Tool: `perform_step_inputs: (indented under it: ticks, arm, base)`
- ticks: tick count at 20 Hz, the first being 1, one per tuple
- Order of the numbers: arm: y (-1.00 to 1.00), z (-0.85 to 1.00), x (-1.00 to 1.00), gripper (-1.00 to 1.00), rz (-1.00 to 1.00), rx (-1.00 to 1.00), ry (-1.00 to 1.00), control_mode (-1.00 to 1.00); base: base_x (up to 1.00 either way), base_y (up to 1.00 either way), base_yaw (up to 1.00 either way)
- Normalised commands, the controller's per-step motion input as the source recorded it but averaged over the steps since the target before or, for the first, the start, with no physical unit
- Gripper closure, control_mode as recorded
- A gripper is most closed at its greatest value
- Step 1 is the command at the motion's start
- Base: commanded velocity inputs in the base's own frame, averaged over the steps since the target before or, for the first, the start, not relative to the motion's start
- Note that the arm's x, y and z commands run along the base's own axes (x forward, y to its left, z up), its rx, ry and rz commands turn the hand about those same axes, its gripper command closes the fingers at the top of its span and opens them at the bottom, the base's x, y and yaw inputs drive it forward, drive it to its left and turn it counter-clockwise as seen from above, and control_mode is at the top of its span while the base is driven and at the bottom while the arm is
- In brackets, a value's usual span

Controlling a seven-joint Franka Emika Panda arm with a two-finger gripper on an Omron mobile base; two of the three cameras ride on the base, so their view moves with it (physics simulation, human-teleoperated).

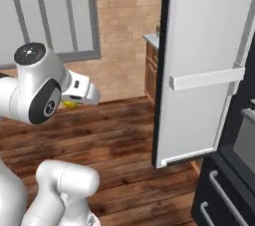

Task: Grab the lime and lemon from the fridge, place them in the blender, close the lid, and turn on the blender to create a marinade.

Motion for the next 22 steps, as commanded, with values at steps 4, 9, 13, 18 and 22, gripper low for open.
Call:
perform_step_inputs:
  ticks: [4, 9, 13, 18, 22]
  arm:
    - [0.00, 0.00, 0.00, 1.00, 0.00, 0.00, 0.00, 1.00]
    - [0.00, 0.00, 0.00, 1.00, 0.00, 0.00, 0.00, 1.00]
    - [0.00, 0.00, 0.00, 1.00, 0.00, 0.00, 0.00, 1.00]
    - [0.00, 0.00, 0.00, 1.00, 0.00, 0.00, 0.00, 1.00]
    - [0.00, 0.00, 0.00, 1.00, 0.00, 0.00, 0.00, 1.00]
  base:
    - [0.00, 0.11, 0.94]
    - [0.06, 0.03, 0.95]
    - [0.11, 0.01, 0.93]
    - [0.18, 0.01, 0.90]
    - [0.27, 0.03, 0.87]
